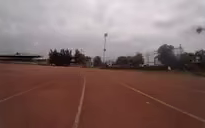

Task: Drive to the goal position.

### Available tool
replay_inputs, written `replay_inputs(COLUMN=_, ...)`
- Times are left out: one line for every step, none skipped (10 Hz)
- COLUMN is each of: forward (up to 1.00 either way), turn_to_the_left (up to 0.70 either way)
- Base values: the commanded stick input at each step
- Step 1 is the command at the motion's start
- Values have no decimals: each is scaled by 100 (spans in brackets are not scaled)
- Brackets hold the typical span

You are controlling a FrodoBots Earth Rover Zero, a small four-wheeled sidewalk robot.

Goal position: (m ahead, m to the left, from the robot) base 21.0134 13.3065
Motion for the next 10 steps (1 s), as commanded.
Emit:
replay_inputs(forward=70, turn_to_the_left=0)
replay_inputs(forward=70, turn_to_the_left=0)
replay_inputs(forward=70, turn_to_the_left=0)
replay_inputs(forward=70, turn_to_the_left=0)
replay_inputs(forward=70, turn_to_the_left=0)
replay_inputs(forward=70, turn_to_the_left=0)
replay_inputs(forward=70, turn_to_the_left=0)
replay_inputs(forward=70, turn_to_the_left=0)
replay_inputs(forward=70, turn_to_the_left=0)
replay_inputs(forward=70, turn_to_the_left=0)
